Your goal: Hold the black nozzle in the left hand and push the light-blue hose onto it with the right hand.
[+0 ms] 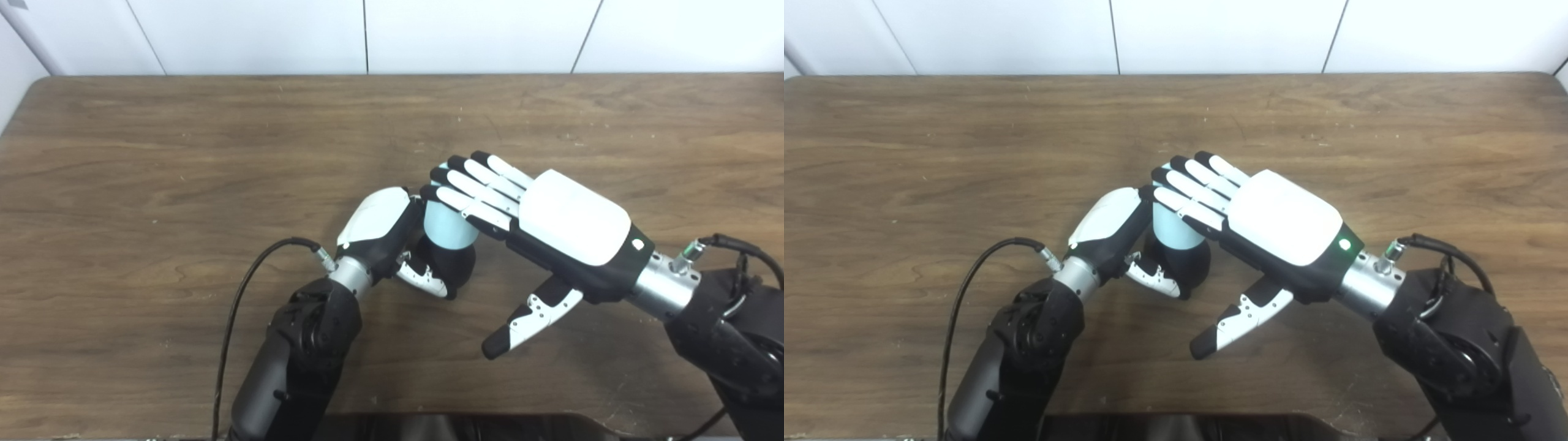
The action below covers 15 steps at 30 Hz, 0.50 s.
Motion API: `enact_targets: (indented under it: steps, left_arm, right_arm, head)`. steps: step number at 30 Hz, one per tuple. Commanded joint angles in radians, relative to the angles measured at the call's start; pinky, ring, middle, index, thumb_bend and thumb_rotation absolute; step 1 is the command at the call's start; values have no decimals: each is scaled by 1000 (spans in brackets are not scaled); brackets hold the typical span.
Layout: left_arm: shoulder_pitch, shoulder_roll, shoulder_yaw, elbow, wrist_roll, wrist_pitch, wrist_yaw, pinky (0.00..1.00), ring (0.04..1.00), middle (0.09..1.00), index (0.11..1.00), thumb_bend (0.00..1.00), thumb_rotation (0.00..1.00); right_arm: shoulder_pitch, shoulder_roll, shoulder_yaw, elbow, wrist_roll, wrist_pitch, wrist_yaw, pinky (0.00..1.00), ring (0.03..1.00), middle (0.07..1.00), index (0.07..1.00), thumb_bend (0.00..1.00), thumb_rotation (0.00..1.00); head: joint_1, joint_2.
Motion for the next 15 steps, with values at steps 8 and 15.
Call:
enact_targets:
  steps: [8,15]
  left_arm:
    - [64,19,-12,64,6,66,-119,1000,738,606,488,517,41]
    - [64,22,-12,59,9,66,-126,1000,738,604,489,517,41]
  right_arm:
    - [49,-28,56,40,0,12,94,1000,1000,1000,998,672,1000]
    - [49,-25,67,42,-4,19,91,1000,1000,1000,998,672,1000]
  head:
    - [0,3]
    - [0,4]
